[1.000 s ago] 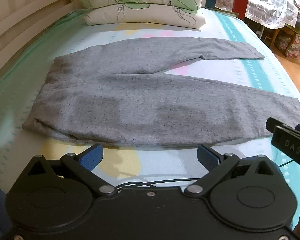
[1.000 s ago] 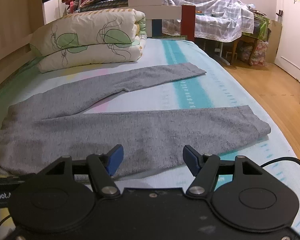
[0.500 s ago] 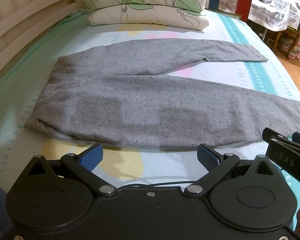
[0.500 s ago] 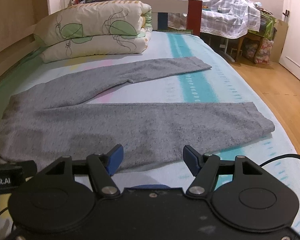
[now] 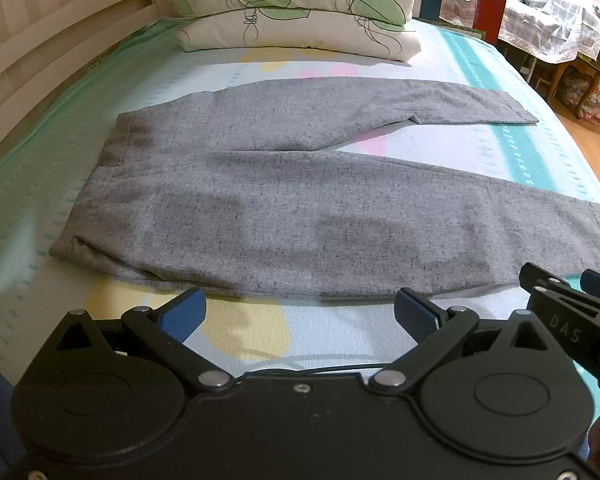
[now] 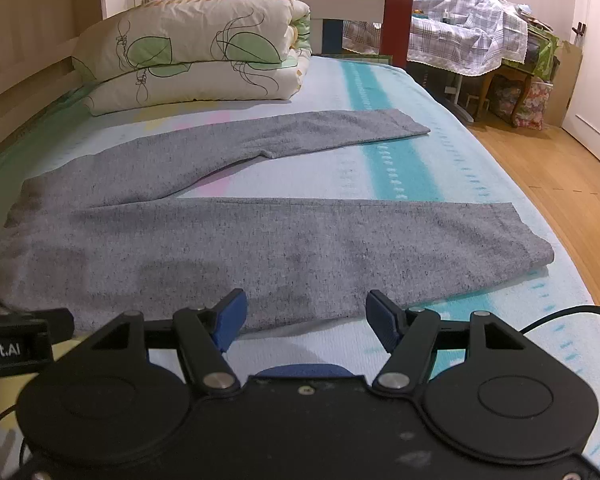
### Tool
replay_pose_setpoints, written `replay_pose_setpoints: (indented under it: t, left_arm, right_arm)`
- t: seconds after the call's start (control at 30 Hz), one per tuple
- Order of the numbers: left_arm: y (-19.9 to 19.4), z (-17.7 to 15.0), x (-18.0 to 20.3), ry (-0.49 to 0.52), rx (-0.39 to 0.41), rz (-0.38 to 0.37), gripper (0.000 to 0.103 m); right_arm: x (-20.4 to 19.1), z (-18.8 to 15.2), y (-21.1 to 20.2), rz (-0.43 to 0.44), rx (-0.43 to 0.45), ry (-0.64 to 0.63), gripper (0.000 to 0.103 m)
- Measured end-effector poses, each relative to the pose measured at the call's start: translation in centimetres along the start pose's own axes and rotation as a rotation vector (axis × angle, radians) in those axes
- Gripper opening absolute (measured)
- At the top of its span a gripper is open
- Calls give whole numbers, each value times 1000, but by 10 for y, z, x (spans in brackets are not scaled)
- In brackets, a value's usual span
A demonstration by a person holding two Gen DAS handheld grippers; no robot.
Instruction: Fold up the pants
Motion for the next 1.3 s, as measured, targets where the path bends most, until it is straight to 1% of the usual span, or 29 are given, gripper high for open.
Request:
replay_pose_setpoints:
  t: [1.3]
  left_arm:
    - [1, -1, 2, 0, -4, 1, 100]
  right_arm:
    - [1, -1, 3, 26, -16, 4, 70]
Point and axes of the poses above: each gripper's, at about its wrist camera, not at the fingertips, and y roughly the way its jaws point, x to its right, z to its top, the point moved 3 cm from there along y, roughly the way its jaws point, and after that the axes turned 1 degree about -x, right-handed, at the moved point
